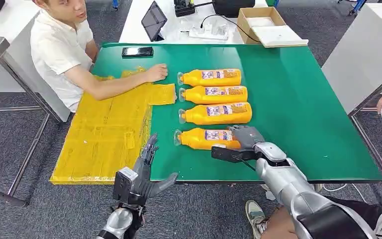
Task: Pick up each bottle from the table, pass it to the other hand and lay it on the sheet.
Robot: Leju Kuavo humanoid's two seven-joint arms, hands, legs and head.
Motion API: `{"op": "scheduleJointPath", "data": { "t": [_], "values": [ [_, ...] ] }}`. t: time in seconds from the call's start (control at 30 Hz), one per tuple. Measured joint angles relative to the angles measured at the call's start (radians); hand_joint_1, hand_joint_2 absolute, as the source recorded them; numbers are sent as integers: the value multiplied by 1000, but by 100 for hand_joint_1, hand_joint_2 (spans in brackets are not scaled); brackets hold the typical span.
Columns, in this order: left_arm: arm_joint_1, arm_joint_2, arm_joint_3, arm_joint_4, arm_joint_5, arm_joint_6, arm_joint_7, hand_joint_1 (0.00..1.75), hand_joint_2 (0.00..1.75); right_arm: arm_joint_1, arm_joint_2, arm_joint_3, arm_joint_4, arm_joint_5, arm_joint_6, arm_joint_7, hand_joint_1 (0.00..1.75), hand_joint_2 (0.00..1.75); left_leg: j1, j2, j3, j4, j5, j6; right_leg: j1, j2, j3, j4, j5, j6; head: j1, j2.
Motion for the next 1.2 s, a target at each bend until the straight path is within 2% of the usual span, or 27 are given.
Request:
{"op": "scheduleJointPath", "data": {
  "t": [0.13,0.23,0.33,0.5,0.7,0.8,0.87,1.03,1.2],
  "values": [
    [1,0,0,1,-1,-2,-1,0,175,1,-1,5,3,-22,-2,-23,175,175,0,0,0,0,0,0,0,0,0,0,0,0,0,0],
    [9,-2,2,-3,24,16,-14,0,175,16,-1,-2,-1,-111,-42,-113,175,175,0,0,1,0,0,0,0,0,1,0,0,0,1,0],
    [39,-26,35,-45,116,92,-25,0,175,87,5,-44,-49,-255,-104,-231,175,175,0,1,1,0,-2,0,0,2,1,0,0,0,0,0],
    [62,-43,58,-92,140,158,-51,0,175,163,15,-84,-129,-335,-150,-279,175,175,1,0,0,0,-2,0,2,2,0,0,-1,-1,1,0],
    [106,-46,72,-166,167,201,-66,0,175,362,74,-165,-390,-519,-289,-373,175,175,2,-2,-5,0,-2,0,2,1,-4,1,-1,-1,0,0],
    [129,-46,72,-185,167,211,-62,0,175,436,101,-195,-523,-521,-397,-394,175,175,2,-2,-7,0,-2,0,2,1,-6,1,-2,-1,0,0],
    [138,-45,73,-198,168,219,-62,0,175,466,108,-209,-581,-521,-423,-398,175,175,2,-2,-8,0,-2,0,2,1,-7,0,-2,-1,0,0],
    [151,-44,73,-222,179,209,-55,0,175,496,121,-224,-651,-524,-427,-405,175,175,1,-2,-9,0,-2,0,0,1,-7,0,-2,-1,0,0],
    [154,-29,43,-229,164,98,3,0,175,488,144,-218,-653,-529,-384,-420,175,175,1,-2,-9,0,-2,0,1,1,-8,1,-2,-1,0,0]
  ]
}}
